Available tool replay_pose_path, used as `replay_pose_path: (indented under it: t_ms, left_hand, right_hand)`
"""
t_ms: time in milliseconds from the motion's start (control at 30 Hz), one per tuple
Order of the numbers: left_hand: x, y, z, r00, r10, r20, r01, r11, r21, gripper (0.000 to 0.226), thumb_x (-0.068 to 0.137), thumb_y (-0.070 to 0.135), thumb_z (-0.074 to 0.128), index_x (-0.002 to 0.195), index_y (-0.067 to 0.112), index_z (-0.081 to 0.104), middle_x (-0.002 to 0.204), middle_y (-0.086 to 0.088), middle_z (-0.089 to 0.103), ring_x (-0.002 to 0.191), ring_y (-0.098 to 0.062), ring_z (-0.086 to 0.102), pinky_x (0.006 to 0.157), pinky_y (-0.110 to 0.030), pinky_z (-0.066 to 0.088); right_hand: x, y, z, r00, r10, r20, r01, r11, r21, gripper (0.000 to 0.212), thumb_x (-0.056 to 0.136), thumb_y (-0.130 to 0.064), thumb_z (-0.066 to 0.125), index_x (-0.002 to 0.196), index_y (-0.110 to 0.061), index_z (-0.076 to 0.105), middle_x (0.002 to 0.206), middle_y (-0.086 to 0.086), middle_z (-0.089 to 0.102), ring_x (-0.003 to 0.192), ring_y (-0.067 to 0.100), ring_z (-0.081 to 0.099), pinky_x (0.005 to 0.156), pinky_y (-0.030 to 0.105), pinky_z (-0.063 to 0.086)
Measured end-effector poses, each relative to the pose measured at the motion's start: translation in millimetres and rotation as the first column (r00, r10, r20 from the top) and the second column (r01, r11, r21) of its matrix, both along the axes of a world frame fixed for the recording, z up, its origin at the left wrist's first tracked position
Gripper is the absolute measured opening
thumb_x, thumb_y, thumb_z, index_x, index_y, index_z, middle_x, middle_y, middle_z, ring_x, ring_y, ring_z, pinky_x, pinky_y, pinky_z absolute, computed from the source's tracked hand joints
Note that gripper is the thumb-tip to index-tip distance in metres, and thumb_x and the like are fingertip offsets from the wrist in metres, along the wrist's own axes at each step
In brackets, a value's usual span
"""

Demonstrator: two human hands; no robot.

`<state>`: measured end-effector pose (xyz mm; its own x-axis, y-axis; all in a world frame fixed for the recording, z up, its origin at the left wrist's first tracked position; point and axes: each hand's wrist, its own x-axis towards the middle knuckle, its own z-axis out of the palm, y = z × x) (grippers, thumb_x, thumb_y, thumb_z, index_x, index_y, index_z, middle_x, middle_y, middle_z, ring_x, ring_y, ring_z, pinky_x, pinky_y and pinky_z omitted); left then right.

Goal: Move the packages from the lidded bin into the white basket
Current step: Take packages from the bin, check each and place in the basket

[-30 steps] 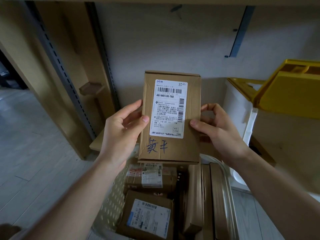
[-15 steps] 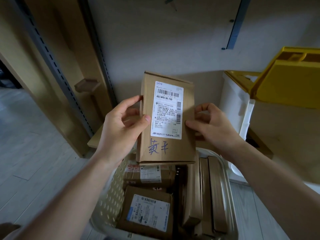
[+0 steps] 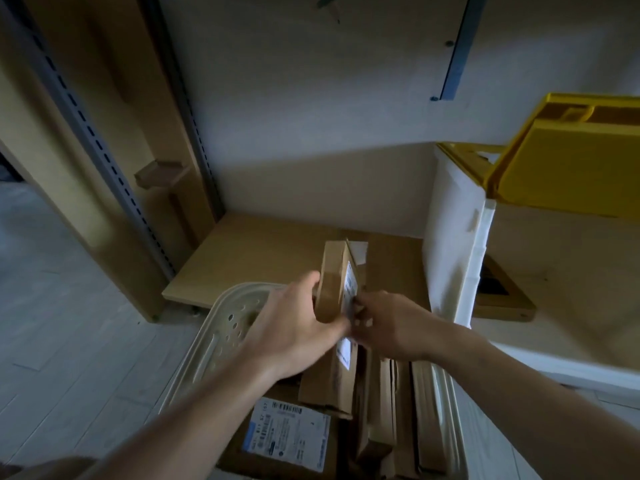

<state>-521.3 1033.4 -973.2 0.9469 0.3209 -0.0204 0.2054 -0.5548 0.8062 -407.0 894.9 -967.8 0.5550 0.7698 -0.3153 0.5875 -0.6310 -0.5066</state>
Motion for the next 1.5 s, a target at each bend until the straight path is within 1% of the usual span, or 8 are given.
replay_pose_path:
  t_ms: [133, 267, 467, 667, 800, 1067, 1367, 1500]
  left_hand:
    - [12.1, -14.0, -14.7, 0.993, -0.052, -0.101, 0.060, 0.996, 0.072, 0.012, 0.087, 0.032, 0.072, 0.097, 0.033, 0.066, 0.080, 0.016, 0.070, 0.071, 0.004, 0.066, 0.062, -0.013, 0.049]
    - [24.9, -28.8, -33.0, 0.958, -0.189, -0.215, 0.207, 0.976, 0.063, 0.022, 0.083, 0.008, 0.057, 0.071, 0.025, 0.064, 0.057, 0.012, 0.061, 0.049, -0.002, 0.055, 0.052, -0.021, 0.044]
    - [29.1, -30.5, -69.5, 0.964, -0.102, -0.244, 0.103, 0.995, -0.009, 0.020, 0.085, 0.030, 0.069, 0.102, 0.034, 0.059, 0.087, 0.012, 0.072, 0.073, 0.000, 0.066, 0.062, -0.013, 0.049]
    - [35.0, -25.6, -82.3, 0.953, -0.142, -0.269, 0.132, 0.990, -0.055, 0.035, 0.089, 0.038, 0.075, 0.118, 0.027, 0.058, 0.092, 0.019, 0.065, 0.075, -0.001, 0.066, 0.053, -0.013, 0.049]
    - [35.7, -22.7, -85.2, 0.944, -0.187, -0.270, 0.162, 0.980, -0.112, 0.036, 0.090, 0.039, 0.076, 0.118, 0.031, 0.056, 0.092, 0.018, 0.066, 0.067, 0.000, 0.068, 0.047, -0.017, 0.052]
    - [35.3, -20.1, -102.6, 0.942, -0.170, -0.288, 0.123, 0.977, -0.175, 0.048, 0.086, 0.053, 0.073, 0.126, 0.034, 0.056, 0.108, 0.017, 0.070, 0.100, -0.001, 0.065, 0.082, -0.019, 0.049]
    - [34.7, -16.3, -77.9, 0.940, -0.148, -0.306, 0.154, 0.988, -0.007, 0.023, 0.097, 0.032, 0.064, 0.088, 0.011, 0.065, 0.064, 0.007, 0.057, 0.055, -0.012, 0.055, 0.058, -0.026, 0.044]
    - [36.5, -6.0, -47.4, 0.951, -0.191, -0.243, 0.216, 0.973, 0.081, 0.024, 0.098, 0.029, 0.063, 0.122, 0.025, 0.062, 0.111, 0.004, 0.073, 0.102, -0.013, 0.069, 0.088, -0.030, 0.053]
  right_hand:
    - [3.0, -3.2, -7.7, 0.998, -0.031, -0.055, 0.027, 0.998, -0.060, 0.023, 0.099, -0.021, 0.050, 0.102, -0.008, 0.069, 0.096, 0.008, 0.076, 0.068, 0.018, 0.069, 0.059, 0.023, 0.052]
    - [6.7, -6.7, -14.2, 0.981, -0.104, -0.166, 0.088, 0.991, -0.097, 0.035, 0.103, -0.018, 0.036, 0.110, -0.003, 0.066, 0.083, 0.012, 0.078, 0.068, 0.025, 0.075, 0.064, 0.026, 0.061]
    - [5.6, -10.1, -21.4, 0.987, -0.094, -0.128, 0.083, 0.992, -0.091, 0.033, 0.105, -0.033, 0.041, 0.100, -0.009, 0.064, 0.075, 0.007, 0.077, 0.050, 0.007, 0.064, 0.056, 0.015, 0.045]
    - [9.5, -5.9, -31.6, 0.994, -0.035, -0.102, 0.027, 0.997, -0.076, 0.028, 0.099, -0.032, 0.052, 0.077, -0.017, 0.059, 0.072, 0.001, 0.064, 0.068, 0.016, 0.063, 0.059, 0.025, 0.044]
    - [11.2, -2.6, -36.0, 0.999, 0.004, -0.038, -0.008, 0.996, -0.092, 0.019, 0.097, -0.031, 0.055, 0.088, -0.015, 0.061, 0.108, 0.005, 0.054, 0.078, 0.015, 0.060, 0.061, 0.021, 0.039]
    - [17.6, 2.1, -35.7, 0.996, 0.003, 0.086, 0.004, 0.997, -0.081, 0.015, 0.096, -0.028, 0.058, 0.095, -0.015, 0.064, 0.113, 0.002, 0.045, 0.087, 0.015, 0.054, 0.066, 0.024, 0.040]
    - [10.1, -7.9, -25.6, 0.987, 0.090, 0.135, -0.086, 0.996, -0.035, 0.018, 0.097, -0.031, 0.055, 0.100, -0.017, 0.065, 0.103, -0.001, 0.053, 0.093, 0.019, 0.059, 0.082, 0.035, 0.053]
    - [11.0, -12.6, -21.1, 0.990, 0.037, 0.134, -0.049, 0.995, 0.091, 0.039, 0.099, -0.043, 0.051, 0.130, -0.022, 0.060, 0.125, 0.001, 0.057, 0.112, 0.017, 0.059, 0.096, 0.036, 0.051]
